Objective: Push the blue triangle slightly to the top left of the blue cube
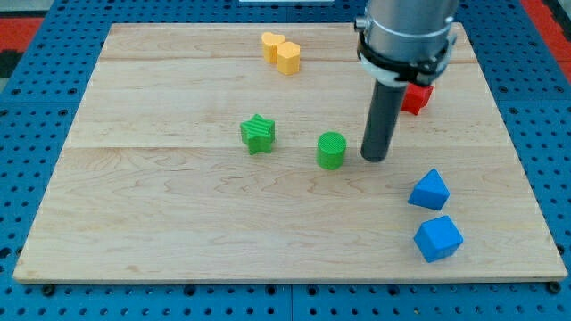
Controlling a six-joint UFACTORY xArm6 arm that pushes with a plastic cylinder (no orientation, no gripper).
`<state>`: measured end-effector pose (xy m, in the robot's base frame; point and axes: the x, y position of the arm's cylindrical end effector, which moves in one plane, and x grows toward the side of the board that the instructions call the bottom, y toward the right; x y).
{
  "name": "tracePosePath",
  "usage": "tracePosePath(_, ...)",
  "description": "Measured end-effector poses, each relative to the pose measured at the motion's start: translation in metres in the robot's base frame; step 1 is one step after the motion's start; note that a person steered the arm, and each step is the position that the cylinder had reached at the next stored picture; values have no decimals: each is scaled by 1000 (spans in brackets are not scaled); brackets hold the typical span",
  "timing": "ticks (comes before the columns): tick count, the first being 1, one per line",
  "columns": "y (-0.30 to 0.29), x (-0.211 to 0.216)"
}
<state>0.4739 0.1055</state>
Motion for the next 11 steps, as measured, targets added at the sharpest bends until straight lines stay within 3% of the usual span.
tracePosePath(3, -115, -58)
tracePosePath(4, -28, -58)
tracePosePath(5, 79, -22)
tracePosePath(6, 93, 25)
tracePosePath(9, 65, 20)
tracePosePath(11, 42, 62)
